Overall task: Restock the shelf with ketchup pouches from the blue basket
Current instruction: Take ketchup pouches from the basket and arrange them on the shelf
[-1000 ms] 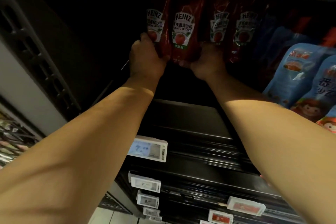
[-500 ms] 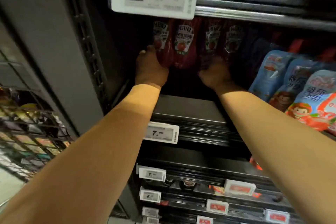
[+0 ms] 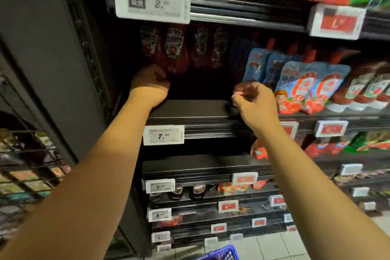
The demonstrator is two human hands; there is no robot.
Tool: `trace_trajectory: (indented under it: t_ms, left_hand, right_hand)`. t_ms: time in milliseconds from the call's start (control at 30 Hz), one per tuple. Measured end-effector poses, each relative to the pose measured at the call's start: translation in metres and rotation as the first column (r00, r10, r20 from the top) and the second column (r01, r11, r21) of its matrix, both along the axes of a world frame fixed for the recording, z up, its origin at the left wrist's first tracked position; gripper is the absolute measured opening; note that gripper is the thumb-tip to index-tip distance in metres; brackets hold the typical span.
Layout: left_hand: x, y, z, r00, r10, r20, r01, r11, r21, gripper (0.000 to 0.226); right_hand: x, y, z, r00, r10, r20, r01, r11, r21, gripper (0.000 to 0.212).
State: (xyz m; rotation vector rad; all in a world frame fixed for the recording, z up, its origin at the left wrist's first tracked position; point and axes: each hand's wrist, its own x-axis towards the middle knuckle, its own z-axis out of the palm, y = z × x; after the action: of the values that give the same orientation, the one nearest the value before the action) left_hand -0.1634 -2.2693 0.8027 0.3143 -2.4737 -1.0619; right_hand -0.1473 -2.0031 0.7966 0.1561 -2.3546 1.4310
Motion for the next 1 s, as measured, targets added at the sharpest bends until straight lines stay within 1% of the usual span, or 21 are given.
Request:
trace_trajectory:
  t_ms: [67, 100, 167, 200, 233, 300, 367, 400, 467, 533, 567, 633, 667, 733, 800, 867, 933, 1000]
  left_hand:
    - [0.023, 0.007, 0.001, 0.999, -0.034, -0.012, 0.034, 0.999, -0.007, 0.023]
    - [0.038, 0.011, 0.001, 0.998, -0.051, -0.039, 0.052, 0.999, 0.013, 0.02]
    - [0.069, 0.02, -0.002, 0.99, -0.076, -0.117, 0.087, 0.992, 0.094, 0.012]
    - [0.087, 0.026, -0.004, 0.983, -0.093, -0.161, 0.116, 0.983, 0.14, 0.011]
    - [0.104, 0.031, -0.008, 0.973, -0.114, -0.203, 0.15, 0.973, 0.174, 0.014]
    - [0.14, 0.042, -0.018, 0.949, -0.145, -0.28, 0.199, 0.964, 0.178, 0.019]
    - [0.17, 0.051, -0.035, 0.931, -0.138, -0.339, 0.201, 0.967, 0.159, 0.016]
    - [0.183, 0.056, -0.047, 0.932, -0.13, -0.34, 0.196, 0.966, 0.167, 0.012]
    - [0.204, 0.065, -0.079, 0.963, -0.113, -0.244, 0.162, 0.968, 0.193, 0.011]
    - [0.221, 0.072, -0.119, 0.993, -0.101, -0.063, 0.112, 0.968, 0.223, 0.009]
    - [0.23, 0.078, -0.141, 0.994, -0.099, 0.035, 0.086, 0.96, 0.266, 0.011]
    - [0.252, 0.093, -0.184, 0.974, -0.106, 0.201, 0.027, 0.932, 0.36, 0.028]
    - [0.264, 0.101, -0.201, 0.955, -0.102, 0.279, -0.008, 0.93, 0.367, 0.029]
    - [0.292, 0.119, -0.236, 0.889, -0.07, 0.452, -0.096, 0.938, 0.334, 0.026]
    - [0.322, 0.135, -0.272, 0.807, -0.047, 0.589, -0.166, 0.938, 0.303, 0.021]
    - [0.348, 0.146, -0.305, 0.726, -0.029, 0.687, -0.208, 0.943, 0.26, 0.012]
    - [0.369, 0.156, -0.337, 0.639, -0.036, 0.769, -0.211, 0.952, 0.22, 0.002]
    - [0.386, 0.167, -0.364, 0.522, -0.039, 0.852, -0.204, 0.964, 0.169, 0.009]
  right_hand:
    - [0.019, 0.011, 0.0, 0.994, 0.096, -0.058, -0.101, 0.99, -0.096, 0.021]
    - [0.029, 0.016, 0.0, 0.988, 0.13, -0.088, -0.14, 0.983, -0.117, 0.023]
    - [0.047, 0.028, -0.001, 0.974, 0.189, -0.123, -0.206, 0.968, -0.144, 0.022]
    - [0.057, 0.036, -0.004, 0.969, 0.217, -0.122, -0.235, 0.958, -0.165, 0.02]
    - [0.068, 0.044, -0.008, 0.963, 0.246, -0.109, -0.263, 0.945, -0.195, 0.018]
    - [0.089, 0.063, -0.023, 0.953, 0.299, -0.046, -0.301, 0.918, -0.258, 0.017]
    - [0.105, 0.085, -0.045, 0.94, 0.337, 0.051, -0.313, 0.914, -0.257, 0.019]
    - [0.11, 0.098, -0.059, 0.927, 0.358, 0.114, -0.322, 0.913, -0.25, 0.021]
    - [0.12, 0.127, -0.093, 0.883, 0.391, 0.261, -0.334, 0.912, -0.237, 0.018]
    - [0.13, 0.154, -0.131, 0.836, 0.374, 0.4, -0.324, 0.927, -0.189, 0.014]
    - [0.136, 0.167, -0.153, 0.815, 0.348, 0.464, -0.308, 0.937, -0.163, 0.013]
    - [0.15, 0.193, -0.2, 0.759, 0.282, 0.586, -0.246, 0.959, -0.144, 0.01]
    - [0.157, 0.204, -0.221, 0.716, 0.258, 0.648, -0.213, 0.966, -0.148, 0.008]
    - [0.174, 0.224, -0.263, 0.589, 0.233, 0.774, -0.168, 0.972, -0.165, 0.005]
    - [0.197, 0.241, -0.3, 0.473, 0.203, 0.857, -0.136, 0.978, -0.156, 0.002]
    - [0.22, 0.253, -0.329, 0.379, 0.154, 0.912, -0.077, 0.988, -0.134, 0.006]
    - [0.242, 0.263, -0.354, 0.29, 0.132, 0.948, -0.029, 0.991, -0.129, 0.01]
    - [0.26, 0.271, -0.373, 0.206, 0.14, 0.969, -0.021, 0.99, -0.138, 0.009]
